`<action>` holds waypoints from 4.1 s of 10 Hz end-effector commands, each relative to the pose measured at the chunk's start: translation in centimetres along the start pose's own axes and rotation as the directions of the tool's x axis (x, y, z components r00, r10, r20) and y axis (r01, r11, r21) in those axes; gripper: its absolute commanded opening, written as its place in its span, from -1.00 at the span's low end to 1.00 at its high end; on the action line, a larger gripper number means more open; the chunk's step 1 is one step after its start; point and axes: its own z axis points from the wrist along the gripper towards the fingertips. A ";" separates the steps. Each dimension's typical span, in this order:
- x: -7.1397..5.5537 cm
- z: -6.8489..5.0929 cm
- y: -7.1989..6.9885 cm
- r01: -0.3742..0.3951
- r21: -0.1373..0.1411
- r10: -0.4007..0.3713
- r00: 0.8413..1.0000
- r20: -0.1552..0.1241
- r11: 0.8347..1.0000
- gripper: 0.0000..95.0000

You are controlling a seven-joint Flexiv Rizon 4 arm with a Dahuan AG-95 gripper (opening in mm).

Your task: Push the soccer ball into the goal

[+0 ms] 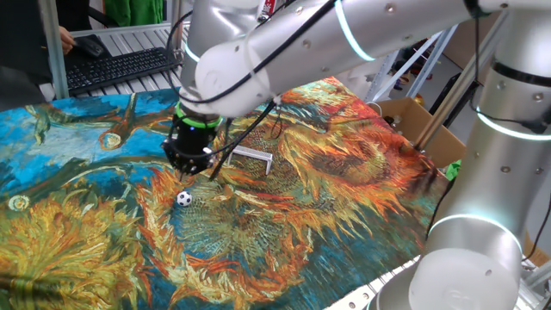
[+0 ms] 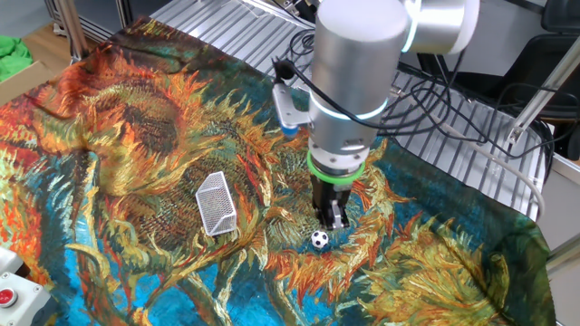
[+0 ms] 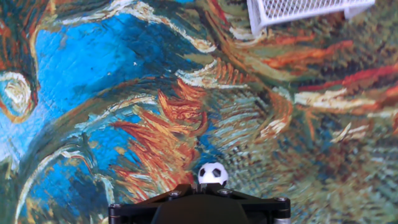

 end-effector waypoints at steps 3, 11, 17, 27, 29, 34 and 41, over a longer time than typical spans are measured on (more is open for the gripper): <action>1.0 1.4 0.8 -0.054 0.011 0.054 0.998 0.030 0.998 -1.00; 1.0 3.5 1.1 -0.141 0.008 0.141 0.989 0.054 0.990 -1.00; 1.1 3.8 1.4 -0.168 0.005 0.168 0.985 0.044 0.986 -1.00; 1.2 3.8 1.3 -0.145 0.021 0.143 0.987 0.070 0.989 -1.00; 1.2 3.8 1.3 -0.167 0.036 0.165 0.984 0.063 0.985 -1.00; 1.2 3.8 1.3 -0.229 0.032 0.229 0.973 0.006 0.973 -1.00; 2.0 5.2 0.0 -0.184 0.020 0.185 0.983 -0.007 0.983 -1.00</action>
